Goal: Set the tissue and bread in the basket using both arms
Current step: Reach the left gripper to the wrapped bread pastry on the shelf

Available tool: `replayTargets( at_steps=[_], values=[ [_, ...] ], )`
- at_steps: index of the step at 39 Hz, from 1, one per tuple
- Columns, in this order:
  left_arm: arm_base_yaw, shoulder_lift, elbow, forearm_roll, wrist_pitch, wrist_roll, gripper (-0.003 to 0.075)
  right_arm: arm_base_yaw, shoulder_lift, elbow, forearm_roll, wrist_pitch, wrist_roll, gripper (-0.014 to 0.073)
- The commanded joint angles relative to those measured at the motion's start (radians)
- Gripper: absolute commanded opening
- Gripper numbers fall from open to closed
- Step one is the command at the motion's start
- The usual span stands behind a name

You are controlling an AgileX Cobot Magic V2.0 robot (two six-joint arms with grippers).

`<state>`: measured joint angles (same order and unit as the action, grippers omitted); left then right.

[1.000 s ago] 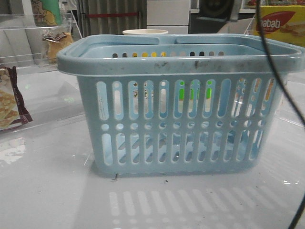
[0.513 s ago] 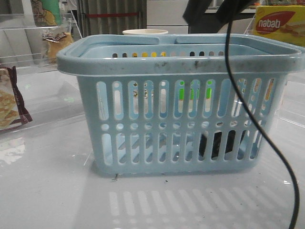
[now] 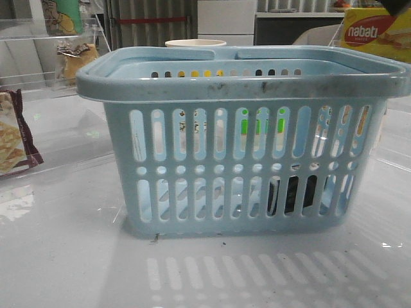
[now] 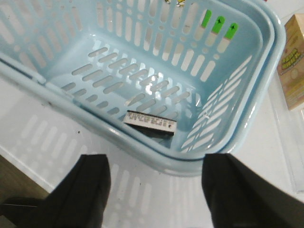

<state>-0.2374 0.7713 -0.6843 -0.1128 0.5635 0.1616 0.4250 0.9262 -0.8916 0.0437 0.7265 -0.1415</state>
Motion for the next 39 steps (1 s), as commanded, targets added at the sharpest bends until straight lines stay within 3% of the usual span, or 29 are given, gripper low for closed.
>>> replayTargets(
  at_steps=[1,5,39],
  values=[
    [-0.008,0.037,-0.039,-0.003,-0.090,-0.007,0.0607,0.000,-0.056,0.003,-0.011,-0.056,-0.009,0.0528],
    [-0.008,0.149,-0.107,-0.003,-0.082,-0.007,0.0677,0.000,-0.063,0.008,-0.011,-0.048,-0.009,0.0528],
    [0.112,0.972,-0.882,-0.003,-0.125,-0.007,0.0676,0.000,-0.061,0.008,-0.011,-0.048,-0.009,0.0528]
  ],
)
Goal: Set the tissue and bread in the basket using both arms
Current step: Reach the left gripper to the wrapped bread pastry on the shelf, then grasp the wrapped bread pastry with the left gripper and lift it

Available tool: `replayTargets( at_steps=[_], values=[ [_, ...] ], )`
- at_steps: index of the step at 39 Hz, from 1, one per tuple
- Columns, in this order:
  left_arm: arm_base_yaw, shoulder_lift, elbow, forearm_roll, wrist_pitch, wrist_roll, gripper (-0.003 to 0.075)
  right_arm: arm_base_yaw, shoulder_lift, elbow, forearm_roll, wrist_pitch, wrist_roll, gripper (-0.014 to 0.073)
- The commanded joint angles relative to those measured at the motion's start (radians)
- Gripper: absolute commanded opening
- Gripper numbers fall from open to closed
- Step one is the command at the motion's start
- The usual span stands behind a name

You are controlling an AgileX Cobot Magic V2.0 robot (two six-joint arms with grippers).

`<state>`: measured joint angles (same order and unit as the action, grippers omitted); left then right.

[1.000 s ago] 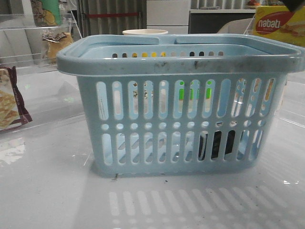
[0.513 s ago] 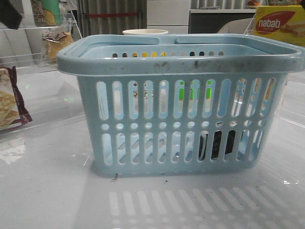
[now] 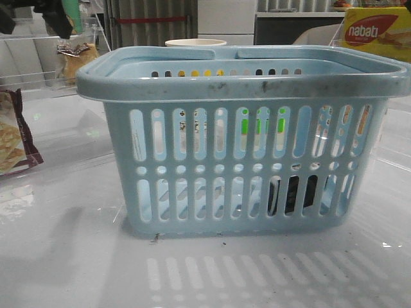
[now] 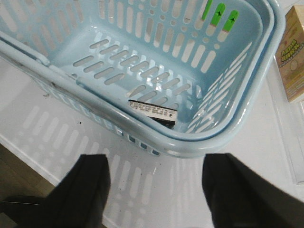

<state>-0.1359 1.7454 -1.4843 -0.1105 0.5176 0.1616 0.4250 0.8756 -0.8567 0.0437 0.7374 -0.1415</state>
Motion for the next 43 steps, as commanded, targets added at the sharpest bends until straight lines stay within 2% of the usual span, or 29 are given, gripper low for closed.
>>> replayTargets(
  at_steps=[1,10,17,23,26,38,43],
  values=[
    [0.015,0.017,-0.096,-0.005,-0.083,-0.007,0.0676,0.000,-0.010,-0.027,-0.011,-0.059,-0.009,0.0528],
    [0.022,0.142,-0.203,-0.017,-0.129,-0.007,0.0676,0.000,-0.010,-0.027,-0.011,-0.059,-0.009,0.0528],
    [0.020,0.196,-0.209,-0.017,-0.232,-0.007,0.0676,0.000,-0.010,-0.027,-0.011,-0.059,-0.009,0.0528],
    [0.020,0.225,-0.209,-0.017,-0.267,-0.007,0.0667,0.000,-0.010,-0.027,-0.011,-0.059,-0.009,0.0528],
    [0.020,0.229,-0.209,-0.017,-0.269,-0.007,0.0634,0.000,-0.010,-0.027,-0.011,-0.059,-0.009,0.0528],
    [0.020,0.231,-0.209,-0.017,-0.282,-0.007,0.0377,0.000,-0.010,-0.027,-0.011,-0.059,-0.009,0.0528],
    [0.020,0.231,-0.209,-0.017,-0.282,-0.007,0.0311,0.000,-0.010,-0.027,-0.011,-0.059,-0.009,0.0528]
  ],
)
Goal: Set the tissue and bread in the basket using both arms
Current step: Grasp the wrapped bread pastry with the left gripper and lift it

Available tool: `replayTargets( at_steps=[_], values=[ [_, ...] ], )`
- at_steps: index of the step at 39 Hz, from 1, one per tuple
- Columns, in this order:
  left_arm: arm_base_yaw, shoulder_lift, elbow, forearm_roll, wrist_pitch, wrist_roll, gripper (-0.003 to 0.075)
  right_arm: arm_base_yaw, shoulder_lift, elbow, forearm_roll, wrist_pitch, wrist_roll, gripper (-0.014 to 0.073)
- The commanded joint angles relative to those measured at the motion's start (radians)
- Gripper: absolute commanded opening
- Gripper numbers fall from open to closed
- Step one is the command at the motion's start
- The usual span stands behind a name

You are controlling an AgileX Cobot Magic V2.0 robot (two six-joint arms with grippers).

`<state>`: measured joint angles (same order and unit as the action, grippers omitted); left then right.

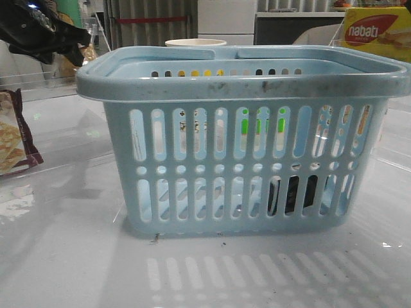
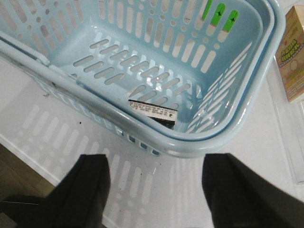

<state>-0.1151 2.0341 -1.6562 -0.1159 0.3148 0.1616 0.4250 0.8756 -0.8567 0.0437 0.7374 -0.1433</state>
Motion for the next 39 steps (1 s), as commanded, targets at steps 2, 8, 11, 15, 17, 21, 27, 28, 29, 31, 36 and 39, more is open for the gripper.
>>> replayTargets(
  at_steps=[2,8,11,15,17,21,27,28,29,31,36,39],
  values=[
    [0.000,-0.057,-0.037,-0.012,-0.079,-0.007,0.0284,0.000,-0.010,-0.027,-0.011,-0.059,-0.007,0.0528],
    [0.000,-0.057,-0.037,-0.012,-0.079,-0.007,0.0212,0.000,-0.010,-0.027,-0.011,-0.059,-0.007,0.0528],
    [0.000,-0.057,-0.037,-0.012,-0.077,-0.007,0.0178,0.000,-0.010,-0.027,-0.011,-0.059,-0.007,0.0528],
    [0.000,-0.075,-0.037,-0.012,-0.063,-0.007,0.0139,0.000,-0.010,-0.027,-0.011,-0.059,-0.007,0.0528],
    [-0.002,-0.090,-0.037,-0.013,-0.055,-0.007,0.0125,0.000,-0.010,-0.027,-0.011,-0.059,-0.007,0.0528],
    [-0.007,-0.132,-0.040,-0.023,-0.034,-0.007,0.0092,0.000,-0.010,-0.027,-0.011,-0.059,-0.007,0.0528],
    [-0.019,-0.212,-0.040,-0.023,-0.018,-0.007,0.0090,0.000,-0.010,-0.027,-0.011,-0.059,-0.007,0.0528],
    [-0.022,-0.225,-0.040,-0.023,-0.016,-0.007,0.0090,0.000,-0.010,-0.027,-0.011,-0.059,-0.007,0.0528],
    [-0.026,-0.244,-0.040,-0.023,-0.008,-0.007,0.0090,0.000,-0.010,-0.027,-0.011,-0.059,-0.007,0.0528],
    [-0.035,-0.278,-0.040,-0.023,0.019,-0.007,0.0090,0.000,-0.010,-0.027,-0.011,-0.059,-0.007,0.0528],
    [-0.064,-0.364,-0.040,-0.023,0.090,-0.007,0.0090,0.000,-0.010,-0.027,-0.011,-0.059,-0.007,0.0528],
    [-0.094,-0.416,-0.040,-0.023,0.127,-0.007,0.0090,0.000,-0.010,-0.027,-0.011,-0.059,-0.007,0.0528]
  ],
)
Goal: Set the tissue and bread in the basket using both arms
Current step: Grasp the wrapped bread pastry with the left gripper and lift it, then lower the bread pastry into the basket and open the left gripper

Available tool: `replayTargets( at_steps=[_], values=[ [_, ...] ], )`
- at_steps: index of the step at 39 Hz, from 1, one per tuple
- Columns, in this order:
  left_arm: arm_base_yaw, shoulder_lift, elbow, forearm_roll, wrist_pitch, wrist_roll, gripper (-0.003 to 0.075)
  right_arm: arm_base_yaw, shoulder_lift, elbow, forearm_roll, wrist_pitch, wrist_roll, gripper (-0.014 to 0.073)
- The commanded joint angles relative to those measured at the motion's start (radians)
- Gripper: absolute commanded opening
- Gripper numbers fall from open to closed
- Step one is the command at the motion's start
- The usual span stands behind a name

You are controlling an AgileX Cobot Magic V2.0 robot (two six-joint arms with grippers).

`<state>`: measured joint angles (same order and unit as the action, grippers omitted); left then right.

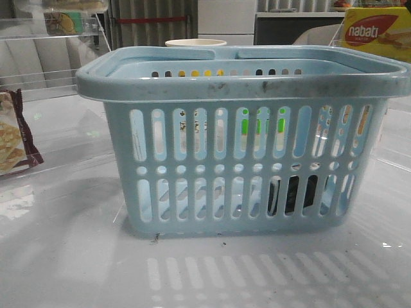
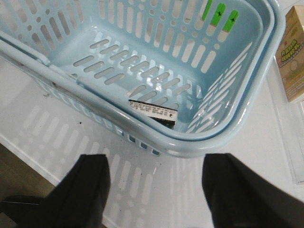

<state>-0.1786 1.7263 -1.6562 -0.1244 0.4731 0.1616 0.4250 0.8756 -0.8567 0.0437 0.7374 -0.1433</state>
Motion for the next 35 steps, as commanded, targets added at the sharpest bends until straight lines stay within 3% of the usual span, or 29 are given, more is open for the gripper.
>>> replayTargets(
  at_steps=[1,12,21,35],
  values=[
    [-0.041,-0.121,-0.040,-0.014,-0.020,-0.001,0.0090,0.000,-0.010,-0.027,-0.011,-0.059,-0.007,0.0528],
    [-0.220,-0.211,-0.040,-0.014,0.140,0.163,0.0090,0.000,-0.010,-0.027,-0.011,-0.059,-0.007,0.0528],
    [-0.365,-0.186,-0.040,-0.014,0.317,0.170,0.0090,0.000,-0.010,-0.027,-0.011,-0.059,-0.007,0.0528],
    [-0.482,-0.056,-0.038,-0.017,0.347,0.170,0.0090,0.000,-0.010,-0.027,-0.011,-0.059,-0.007,0.0528]
  ],
)
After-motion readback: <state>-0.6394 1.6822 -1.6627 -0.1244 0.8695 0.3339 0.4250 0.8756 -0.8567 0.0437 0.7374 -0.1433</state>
